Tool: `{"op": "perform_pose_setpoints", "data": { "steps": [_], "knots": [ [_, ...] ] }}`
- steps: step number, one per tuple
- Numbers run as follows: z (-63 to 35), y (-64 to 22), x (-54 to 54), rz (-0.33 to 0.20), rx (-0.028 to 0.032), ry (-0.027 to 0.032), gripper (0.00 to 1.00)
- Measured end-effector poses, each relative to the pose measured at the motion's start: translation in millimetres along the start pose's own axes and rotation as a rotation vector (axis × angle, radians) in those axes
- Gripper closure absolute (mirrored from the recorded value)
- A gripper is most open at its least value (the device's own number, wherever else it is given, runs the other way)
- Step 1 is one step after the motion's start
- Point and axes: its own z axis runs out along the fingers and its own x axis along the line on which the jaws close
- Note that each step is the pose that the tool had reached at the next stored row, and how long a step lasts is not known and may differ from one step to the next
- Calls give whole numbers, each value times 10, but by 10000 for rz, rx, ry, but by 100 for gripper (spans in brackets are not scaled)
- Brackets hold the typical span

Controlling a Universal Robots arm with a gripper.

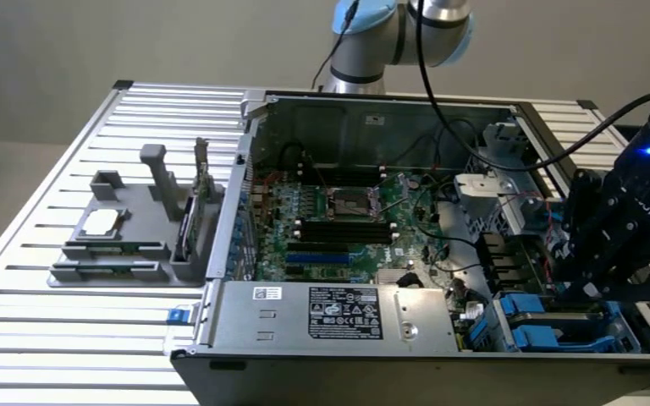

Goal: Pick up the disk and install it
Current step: 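Insert the second disk wire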

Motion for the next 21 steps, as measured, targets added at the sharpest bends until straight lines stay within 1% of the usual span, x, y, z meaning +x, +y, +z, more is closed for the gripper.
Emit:
{"op": "perform_pose_setpoints", "data": {
  "steps": [2,4,6,10,12,13,14,16,21],
  "knots": [
    [-20,-23,-20,-1,0,-4,70],
    [-26,-65,-41,-1,0,-3,70],
    [-28,-122,-49,-1,0,-1,70],
    [-41,-264,-56,-3,1,14,70],
    [-56,-311,-58,-2,0,18,72],
    [-63,-327,-56,-3,0,19,78],
    [-68,-339,-51,-3,0,20,78],
    [-74,-349,-40,-3,0,19,89],
    [-77,-349,-40,-4,0,19,89]
  ]
}}
